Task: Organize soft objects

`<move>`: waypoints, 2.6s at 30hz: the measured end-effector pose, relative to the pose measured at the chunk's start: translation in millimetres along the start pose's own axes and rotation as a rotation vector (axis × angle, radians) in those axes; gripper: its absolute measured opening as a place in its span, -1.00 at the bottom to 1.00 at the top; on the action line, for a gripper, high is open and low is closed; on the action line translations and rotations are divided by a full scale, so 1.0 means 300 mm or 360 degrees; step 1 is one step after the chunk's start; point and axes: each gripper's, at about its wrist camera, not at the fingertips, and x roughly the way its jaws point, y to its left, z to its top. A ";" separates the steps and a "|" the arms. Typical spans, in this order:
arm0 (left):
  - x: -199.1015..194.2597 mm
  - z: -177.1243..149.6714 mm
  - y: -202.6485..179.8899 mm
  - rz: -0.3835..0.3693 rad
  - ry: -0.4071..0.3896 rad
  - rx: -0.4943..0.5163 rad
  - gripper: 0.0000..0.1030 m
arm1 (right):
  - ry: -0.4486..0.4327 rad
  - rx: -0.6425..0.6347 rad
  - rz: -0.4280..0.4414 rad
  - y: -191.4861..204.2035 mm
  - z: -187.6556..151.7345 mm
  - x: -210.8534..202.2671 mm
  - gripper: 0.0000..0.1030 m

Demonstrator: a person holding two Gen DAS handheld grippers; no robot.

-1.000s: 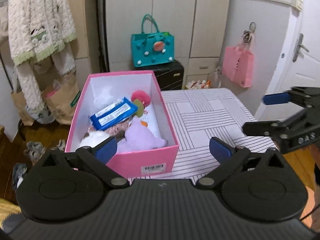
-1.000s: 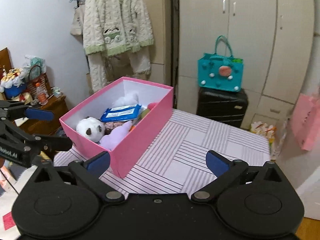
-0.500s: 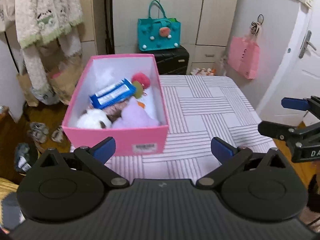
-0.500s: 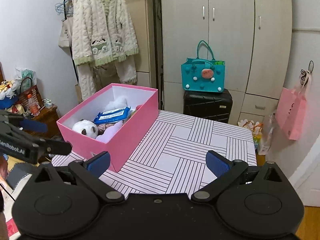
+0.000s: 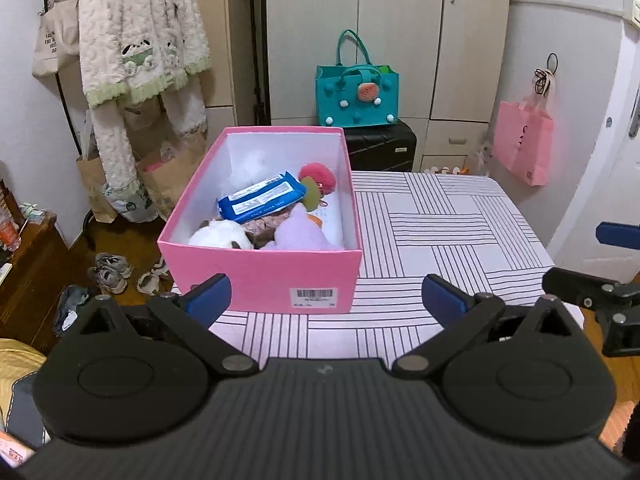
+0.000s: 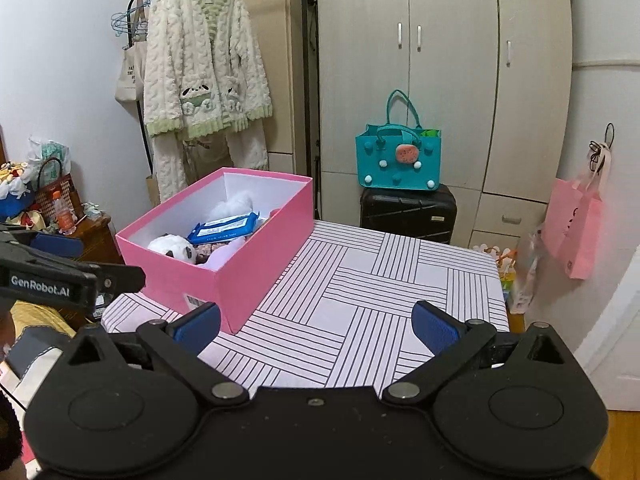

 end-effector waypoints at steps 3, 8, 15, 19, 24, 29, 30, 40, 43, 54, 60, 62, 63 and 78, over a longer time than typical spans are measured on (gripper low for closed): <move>0.008 -0.012 -0.019 0.0017 -0.0018 0.0034 1.00 | -0.0007 0.0007 -0.0034 0.003 -0.011 0.003 1.00; 0.016 -0.025 -0.039 0.0032 -0.0034 0.0057 1.00 | 0.0007 0.0058 -0.0007 -0.018 -0.027 0.007 1.00; 0.013 -0.041 -0.057 0.0074 -0.0064 0.0104 1.00 | -0.0018 0.0054 -0.0069 -0.014 -0.047 -0.014 1.00; 0.004 -0.054 -0.064 0.0099 -0.0102 0.0110 1.00 | -0.0082 0.0018 -0.0162 0.009 -0.071 -0.038 1.00; -0.009 -0.080 -0.071 0.0093 -0.0183 0.0107 1.00 | -0.0161 0.0033 -0.0201 0.008 -0.091 -0.064 1.00; -0.018 -0.100 -0.086 0.0077 -0.0265 0.0120 1.00 | -0.0201 0.0046 -0.0250 0.004 -0.104 -0.058 1.00; -0.018 -0.103 -0.087 0.0080 -0.0282 0.0124 1.00 | -0.0212 0.0040 -0.0264 0.007 -0.108 -0.060 1.00; -0.021 -0.130 -0.079 0.0068 -0.0358 0.0098 1.00 | -0.0292 0.0022 -0.0293 0.023 -0.136 -0.078 1.00; -0.025 -0.132 -0.073 0.0061 -0.0359 0.0083 1.00 | -0.0302 0.0004 -0.0315 0.033 -0.147 -0.078 1.00; -0.023 -0.144 -0.065 0.0086 -0.0369 0.0091 1.00 | -0.0297 0.0002 -0.0346 0.039 -0.161 -0.067 1.00; -0.026 -0.146 -0.061 0.0098 -0.0395 0.0089 1.00 | -0.0296 0.0003 -0.0353 0.037 -0.161 -0.067 1.00; -0.026 -0.146 -0.062 0.0097 -0.0394 0.0090 1.00 | -0.0291 0.0003 -0.0356 0.035 -0.162 -0.065 1.00; -0.025 -0.146 -0.063 0.0094 -0.0392 0.0092 1.00 | -0.0289 0.0004 -0.0356 0.034 -0.162 -0.064 1.00; -0.020 -0.150 -0.069 0.0085 -0.0362 0.0101 1.00 | -0.0274 0.0018 -0.0364 0.015 -0.168 -0.055 1.00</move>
